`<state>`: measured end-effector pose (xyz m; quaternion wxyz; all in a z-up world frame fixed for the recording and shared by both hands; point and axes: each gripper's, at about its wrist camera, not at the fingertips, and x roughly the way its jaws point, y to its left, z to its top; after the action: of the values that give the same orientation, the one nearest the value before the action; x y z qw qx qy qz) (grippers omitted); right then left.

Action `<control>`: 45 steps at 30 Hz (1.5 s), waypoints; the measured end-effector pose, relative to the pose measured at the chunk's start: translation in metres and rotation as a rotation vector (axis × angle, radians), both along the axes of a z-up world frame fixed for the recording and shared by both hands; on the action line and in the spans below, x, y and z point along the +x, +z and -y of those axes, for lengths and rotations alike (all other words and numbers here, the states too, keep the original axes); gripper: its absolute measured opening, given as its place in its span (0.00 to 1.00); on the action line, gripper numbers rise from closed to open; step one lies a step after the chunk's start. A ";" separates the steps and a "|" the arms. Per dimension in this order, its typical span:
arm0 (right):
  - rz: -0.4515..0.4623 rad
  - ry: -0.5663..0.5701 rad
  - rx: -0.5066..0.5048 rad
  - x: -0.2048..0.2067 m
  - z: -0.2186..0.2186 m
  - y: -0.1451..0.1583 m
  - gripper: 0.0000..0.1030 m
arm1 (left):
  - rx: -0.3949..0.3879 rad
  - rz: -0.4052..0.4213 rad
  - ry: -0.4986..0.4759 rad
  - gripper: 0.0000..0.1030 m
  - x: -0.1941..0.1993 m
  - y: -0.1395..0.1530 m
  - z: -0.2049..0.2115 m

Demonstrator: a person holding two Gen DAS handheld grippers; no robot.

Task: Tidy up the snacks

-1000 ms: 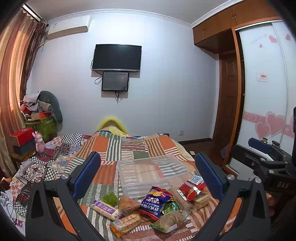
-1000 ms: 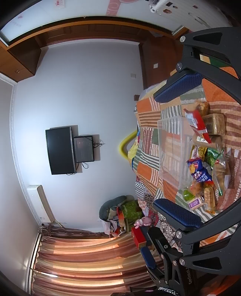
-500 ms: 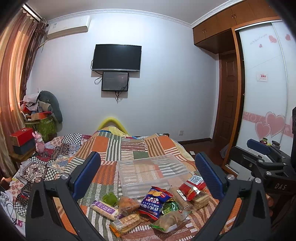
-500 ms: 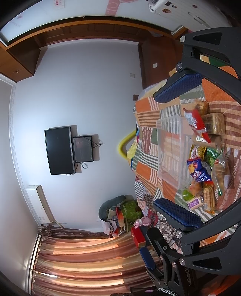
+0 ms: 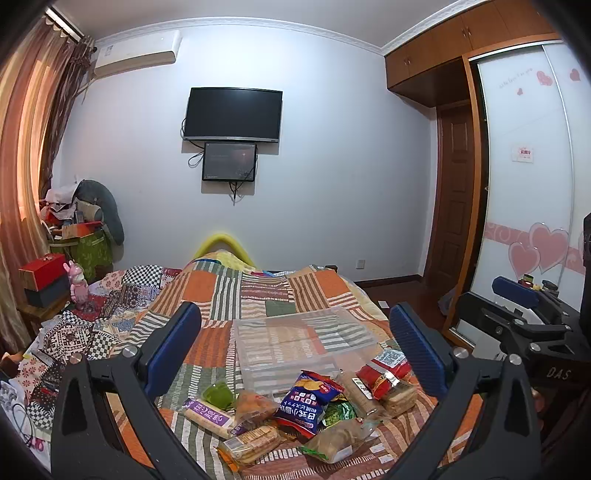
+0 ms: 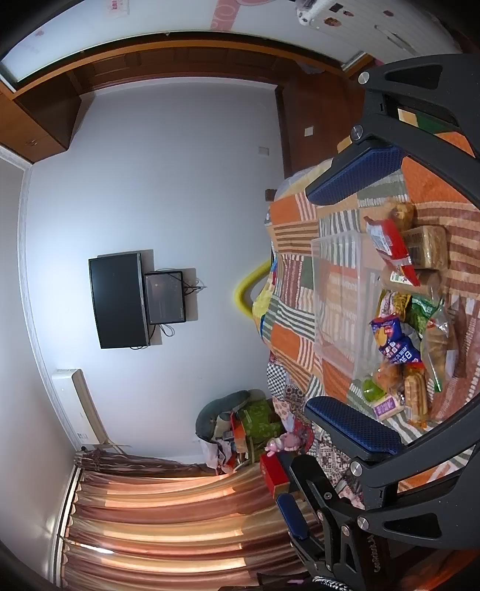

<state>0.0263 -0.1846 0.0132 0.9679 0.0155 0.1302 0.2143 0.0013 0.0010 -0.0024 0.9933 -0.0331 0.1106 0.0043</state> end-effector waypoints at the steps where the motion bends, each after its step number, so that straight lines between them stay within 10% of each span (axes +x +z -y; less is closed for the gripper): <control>1: 0.001 -0.001 -0.001 0.000 0.000 0.000 1.00 | -0.002 -0.001 -0.001 1.00 0.000 -0.001 0.000; 9: -0.007 -0.011 -0.001 0.006 0.005 -0.004 0.99 | 0.000 -0.041 -0.004 0.83 0.013 -0.009 -0.003; 20: -0.205 -0.049 -0.032 0.056 0.017 -0.046 0.67 | -0.009 -0.243 -0.047 0.61 0.071 -0.051 -0.022; 45: -0.551 -0.021 -0.035 0.127 0.013 -0.121 0.63 | 0.036 -0.624 -0.253 0.75 0.168 -0.170 0.016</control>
<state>0.1533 -0.1978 -0.1080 0.8983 0.0580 0.3919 0.1898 0.1689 -0.0155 -0.1722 0.9047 0.0011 0.4125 -0.1070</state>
